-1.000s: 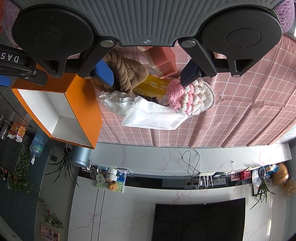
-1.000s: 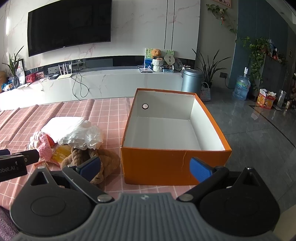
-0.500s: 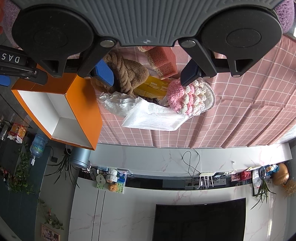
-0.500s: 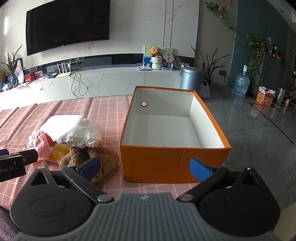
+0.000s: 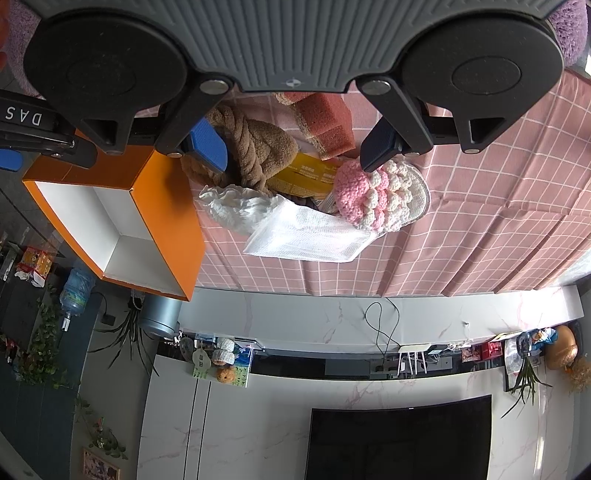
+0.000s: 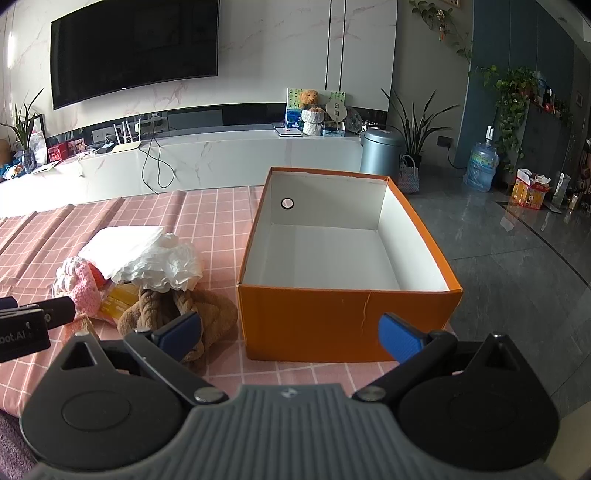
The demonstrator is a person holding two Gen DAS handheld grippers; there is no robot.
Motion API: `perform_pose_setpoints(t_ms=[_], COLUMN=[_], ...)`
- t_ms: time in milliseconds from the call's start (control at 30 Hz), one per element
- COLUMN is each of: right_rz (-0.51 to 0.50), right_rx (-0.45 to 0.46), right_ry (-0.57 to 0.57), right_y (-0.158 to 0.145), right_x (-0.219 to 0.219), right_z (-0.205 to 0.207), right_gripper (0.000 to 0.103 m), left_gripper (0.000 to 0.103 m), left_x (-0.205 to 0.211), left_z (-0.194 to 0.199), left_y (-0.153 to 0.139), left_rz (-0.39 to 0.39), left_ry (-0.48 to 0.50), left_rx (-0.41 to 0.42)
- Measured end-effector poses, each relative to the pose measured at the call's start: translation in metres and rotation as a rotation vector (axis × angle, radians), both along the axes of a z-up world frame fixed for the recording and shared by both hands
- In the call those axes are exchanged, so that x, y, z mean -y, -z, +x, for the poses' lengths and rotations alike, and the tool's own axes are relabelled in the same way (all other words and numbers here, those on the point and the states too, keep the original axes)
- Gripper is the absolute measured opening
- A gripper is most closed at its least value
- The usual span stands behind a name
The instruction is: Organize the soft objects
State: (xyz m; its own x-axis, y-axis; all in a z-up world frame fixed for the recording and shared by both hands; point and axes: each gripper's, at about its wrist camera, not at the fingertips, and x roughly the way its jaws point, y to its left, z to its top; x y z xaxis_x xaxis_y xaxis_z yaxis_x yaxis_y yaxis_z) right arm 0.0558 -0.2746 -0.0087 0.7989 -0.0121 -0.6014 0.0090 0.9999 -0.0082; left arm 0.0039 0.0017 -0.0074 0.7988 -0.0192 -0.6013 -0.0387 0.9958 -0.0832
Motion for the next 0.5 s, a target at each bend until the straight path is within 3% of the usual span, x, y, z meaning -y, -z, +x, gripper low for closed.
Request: perform_pose_setpoints(t_ms=[433, 500], right_rz=[0.002, 0.013], right_rx=[-0.017, -0.023], right_ry=[-0.011, -0.021], right_y=[0.0037, 0.0048], right_x=[-0.0011, -0.0014], right_z=[0.0033, 0.0039], right_gripper=[0.101, 0.101], left_gripper=[0.096, 0.087], left_x=[0.0, -0.0017], left_z=[0.0005, 0.0015], left_y=[-0.0011, -0.0005], left_rz=[-0.003, -0.015], left_ry=[0.004, 0.023], left_rx=[-0.008, -0.017])
